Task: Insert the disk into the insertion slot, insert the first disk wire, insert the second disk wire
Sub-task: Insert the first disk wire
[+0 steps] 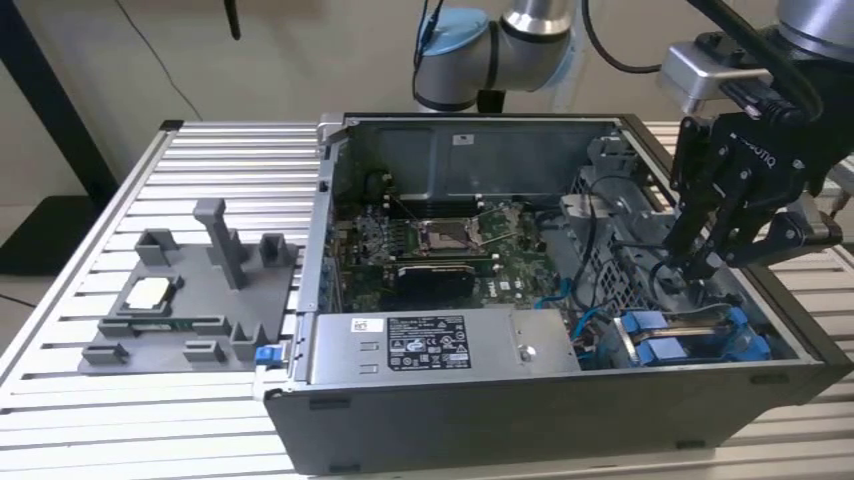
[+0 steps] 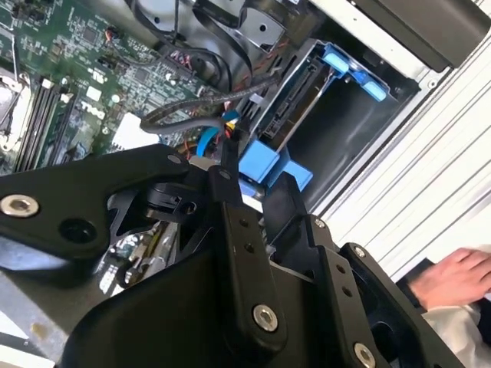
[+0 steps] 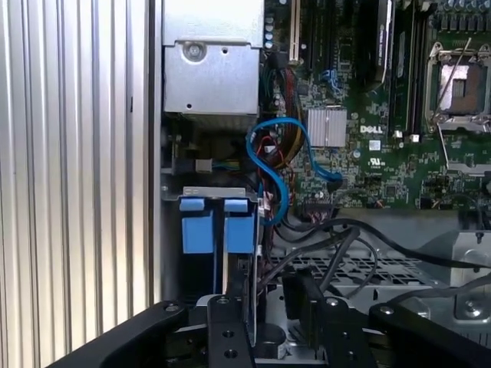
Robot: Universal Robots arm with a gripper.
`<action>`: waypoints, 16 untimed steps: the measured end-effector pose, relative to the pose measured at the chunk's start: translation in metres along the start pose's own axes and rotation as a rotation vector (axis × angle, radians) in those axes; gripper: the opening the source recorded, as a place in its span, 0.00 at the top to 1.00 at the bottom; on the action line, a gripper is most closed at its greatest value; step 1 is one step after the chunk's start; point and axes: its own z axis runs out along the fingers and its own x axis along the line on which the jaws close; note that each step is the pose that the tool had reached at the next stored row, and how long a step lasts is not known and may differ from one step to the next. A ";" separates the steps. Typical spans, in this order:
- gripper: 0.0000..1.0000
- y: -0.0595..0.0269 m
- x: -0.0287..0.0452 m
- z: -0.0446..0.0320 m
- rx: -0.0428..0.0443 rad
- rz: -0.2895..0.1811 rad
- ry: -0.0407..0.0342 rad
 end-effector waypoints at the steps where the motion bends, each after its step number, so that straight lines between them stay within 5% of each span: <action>1: 0.59 0.0002 -0.0010 0.0004 0.0045 -0.002 -0.0022; 8: 0.59 0.0042 -0.0045 0.0062 0.0433 -0.019 -0.0071; 16: 0.59 0.0088 -0.0047 0.0081 0.0657 -0.031 -0.0190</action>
